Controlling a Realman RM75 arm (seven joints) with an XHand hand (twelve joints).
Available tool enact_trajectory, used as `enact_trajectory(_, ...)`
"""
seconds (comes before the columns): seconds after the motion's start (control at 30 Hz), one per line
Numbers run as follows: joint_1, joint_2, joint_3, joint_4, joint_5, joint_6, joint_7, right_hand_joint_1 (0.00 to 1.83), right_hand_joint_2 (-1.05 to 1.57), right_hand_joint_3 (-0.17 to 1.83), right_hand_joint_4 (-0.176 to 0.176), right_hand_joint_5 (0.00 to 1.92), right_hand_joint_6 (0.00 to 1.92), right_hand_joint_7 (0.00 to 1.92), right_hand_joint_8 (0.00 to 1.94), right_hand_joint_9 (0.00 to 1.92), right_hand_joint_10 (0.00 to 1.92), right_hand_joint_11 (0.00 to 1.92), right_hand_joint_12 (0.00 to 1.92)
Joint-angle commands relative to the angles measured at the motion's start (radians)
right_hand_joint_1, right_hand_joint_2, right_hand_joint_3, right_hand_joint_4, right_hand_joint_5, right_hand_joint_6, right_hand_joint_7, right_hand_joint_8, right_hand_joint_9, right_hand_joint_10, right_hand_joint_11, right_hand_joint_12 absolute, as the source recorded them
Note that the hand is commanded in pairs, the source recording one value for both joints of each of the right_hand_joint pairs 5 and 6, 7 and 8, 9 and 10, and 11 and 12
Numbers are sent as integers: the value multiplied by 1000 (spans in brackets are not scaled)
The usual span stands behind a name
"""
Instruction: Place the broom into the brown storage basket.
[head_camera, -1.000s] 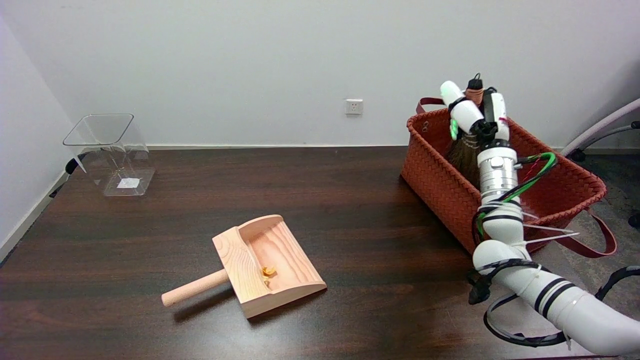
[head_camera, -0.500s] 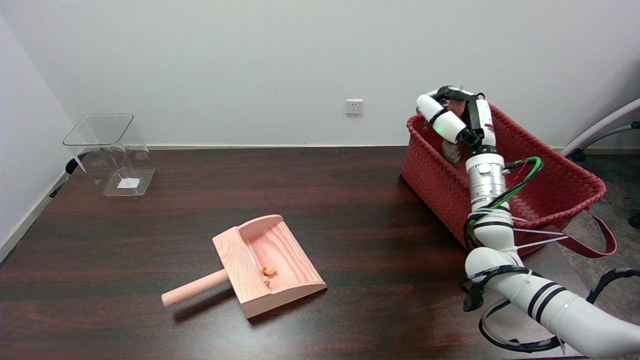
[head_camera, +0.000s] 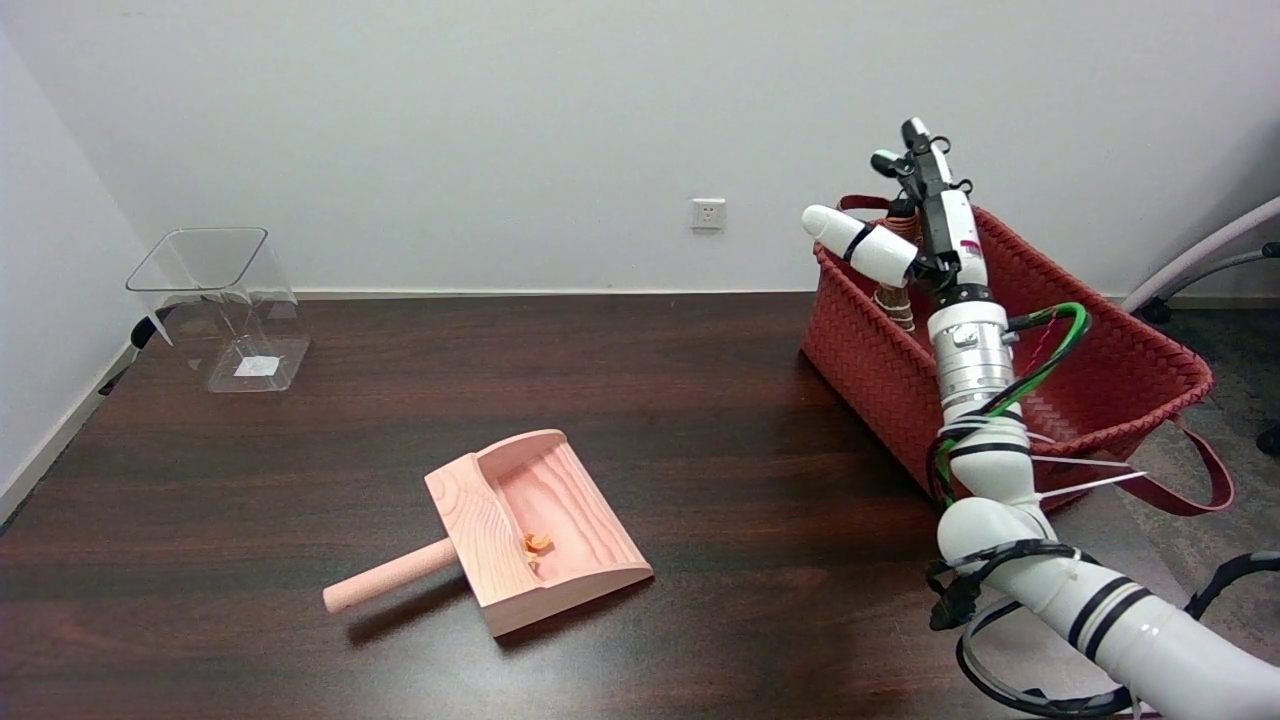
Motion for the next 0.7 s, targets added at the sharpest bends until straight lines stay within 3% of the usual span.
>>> enact_trajectory(0.03, -138, -10, 124, 270, 3, -57, -253, 808, 694, -175, 0, 0, 0, 288, 288, 0, 0, 0, 0)
enact_trajectory(0.33, -263, -45, 186, 406, 35, 85, -432, 751, 730, -175, 0, 0, 0, 231, 231, 0, 0, 0, 0)
enact_trajectory(0.7, -367, -30, 207, 419, 40, 345, -432, 693, 788, -175, 0, 0, 0, 187, 187, 0, 0, 0, 0)
